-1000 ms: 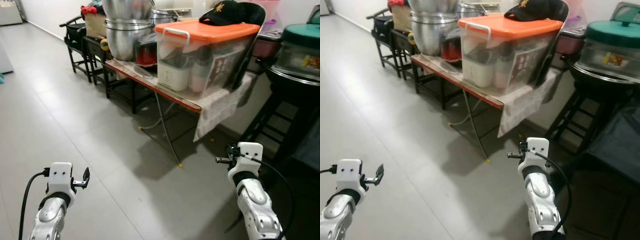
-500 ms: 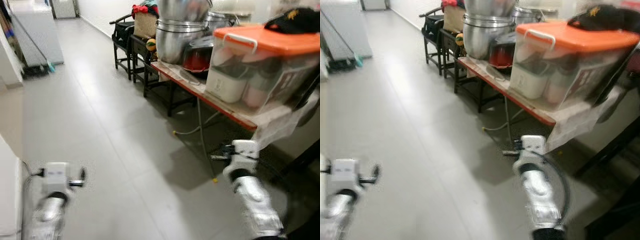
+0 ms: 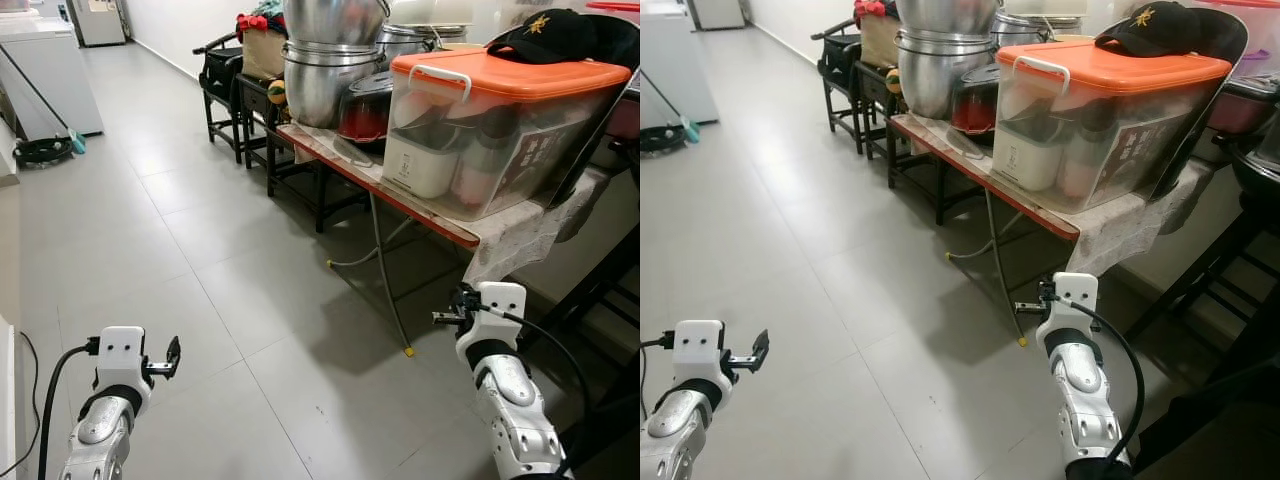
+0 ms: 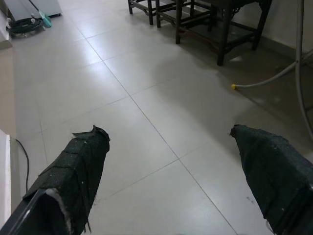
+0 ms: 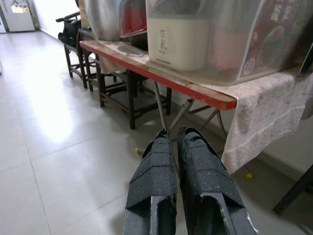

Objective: Building children table

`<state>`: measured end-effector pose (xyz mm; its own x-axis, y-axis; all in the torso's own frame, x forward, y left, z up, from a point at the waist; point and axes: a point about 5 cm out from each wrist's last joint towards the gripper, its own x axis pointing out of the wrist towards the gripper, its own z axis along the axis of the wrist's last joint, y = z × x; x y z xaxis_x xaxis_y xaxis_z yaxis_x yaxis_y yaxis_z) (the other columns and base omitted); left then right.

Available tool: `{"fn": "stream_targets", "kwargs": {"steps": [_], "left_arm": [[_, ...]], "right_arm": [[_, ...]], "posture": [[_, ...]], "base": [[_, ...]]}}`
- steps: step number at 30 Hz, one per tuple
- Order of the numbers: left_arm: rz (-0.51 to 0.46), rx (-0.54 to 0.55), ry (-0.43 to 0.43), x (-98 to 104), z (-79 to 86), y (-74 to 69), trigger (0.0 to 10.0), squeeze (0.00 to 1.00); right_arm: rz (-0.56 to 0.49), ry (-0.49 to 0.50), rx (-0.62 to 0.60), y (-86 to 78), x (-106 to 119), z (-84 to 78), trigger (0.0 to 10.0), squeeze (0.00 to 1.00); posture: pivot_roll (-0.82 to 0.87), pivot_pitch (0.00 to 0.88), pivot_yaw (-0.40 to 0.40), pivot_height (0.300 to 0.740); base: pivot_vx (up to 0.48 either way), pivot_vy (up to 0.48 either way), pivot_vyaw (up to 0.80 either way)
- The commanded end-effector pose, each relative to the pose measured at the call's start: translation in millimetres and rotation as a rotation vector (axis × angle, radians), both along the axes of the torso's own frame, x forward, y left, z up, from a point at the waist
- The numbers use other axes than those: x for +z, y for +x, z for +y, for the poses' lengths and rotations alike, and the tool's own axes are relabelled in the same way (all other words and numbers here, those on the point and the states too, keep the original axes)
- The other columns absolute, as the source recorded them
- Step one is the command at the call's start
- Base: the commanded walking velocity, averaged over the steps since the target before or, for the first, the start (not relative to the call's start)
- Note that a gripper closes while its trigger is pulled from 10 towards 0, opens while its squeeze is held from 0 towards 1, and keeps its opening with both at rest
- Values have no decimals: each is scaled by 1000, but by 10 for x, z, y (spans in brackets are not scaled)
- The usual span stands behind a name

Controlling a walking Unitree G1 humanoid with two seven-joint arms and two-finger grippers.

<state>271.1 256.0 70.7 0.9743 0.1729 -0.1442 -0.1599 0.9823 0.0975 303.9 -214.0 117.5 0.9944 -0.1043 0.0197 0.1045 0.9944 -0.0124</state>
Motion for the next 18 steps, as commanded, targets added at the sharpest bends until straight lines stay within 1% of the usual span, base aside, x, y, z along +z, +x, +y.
{"fn": "stream_targets", "kwargs": {"steps": [1, 3, 4, 5, 6, 7, 8, 10, 11, 12, 13, 14, 17, 18], "left_arm": [[21, -1, -5, -52, -5, -31, 10000, 0], [72, -12, 14, -149, 7, -77, 10000, 0], [72, -12, 14, -149, 7, -77, 10000, 0], [99, -20, 26, -204, 14, -106, 10000, 0], [99, -20, 26, -204, 14, -106, 10000, 0], [117, -24, 33, -238, 18, -125, 10000, 0], [117, -24, 33, -238, 18, -125, 10000, 0], [184, -29, 43, -380, 44, -210, 10000, 0], [206, -29, 42, -428, 55, -244, 10000, 0], [206, -29, 42, -428, 55, -244, 10000, 0], [243, -29, 45, -509, 63, -307, 10000, 0], [243, -29, 45, -509, 63, -307, 10000, 0], [353, -23, 58, -747, 83, -525, 10000, 0], [353, -23, 58, -747, 83, -525, 10000, 0]], "right_arm": [[12, -5, -7, -17, -35, -32, 10000, 0], [39, -1, -46, -24, -95, -161, 10000, 0], [39, -1, -46, -24, -95, -161, 10000, 0], [58, 1, -71, -36, -138, -246, 10000, 0], [58, 1, -71, -36, -138, -246, 10000, 0], [69, 3, -87, -47, -164, -299, 10000, 0], [69, 3, -87, -47, -164, -299, 10000, 0], [136, 0, -138, -106, -327, -496, 10000, 0], [160, 4, -152, -133, -386, -557, 10000, 0], [160, 4, -152, -133, -386, -557, 10000, 0], [206, 4, -169, -182, -487, -626, 10000, 0], [206, 4, -169, -182, -487, -626, 10000, 0], [330, -1, -189, -350, -763, -718, 10000, 0], [330, -1, -189, -350, -763, -718, 10000, 0]], "posture": [[171, 0, -42, 740], [170, 0, -44, 740], [170, 0, -44, 740], [172, 0, -44, 740], [172, 0, -44, 740], [173, 0, -42, 740], [173, 0, -42, 740], [177, 0, -31, 735], [177, 0, -31, 730], [177, 0, -31, 730], [179, 0, -25, 725], [179, 0, -25, 725], [183, 2, -24, 710], [183, 2, -24, 710]], "base": [[0, 0, 0], [0, 0, 0], [0, 0, 0], [0, 0, 0], [0, 0, 0], [0, 0, 0], [0, 0, 0], [0, 0, 0], [0, 0, 0], [0, 0, 0], [0, 0, 0], [0, 0, 0], [0, 0, 0], [0, 0, 0]]}}
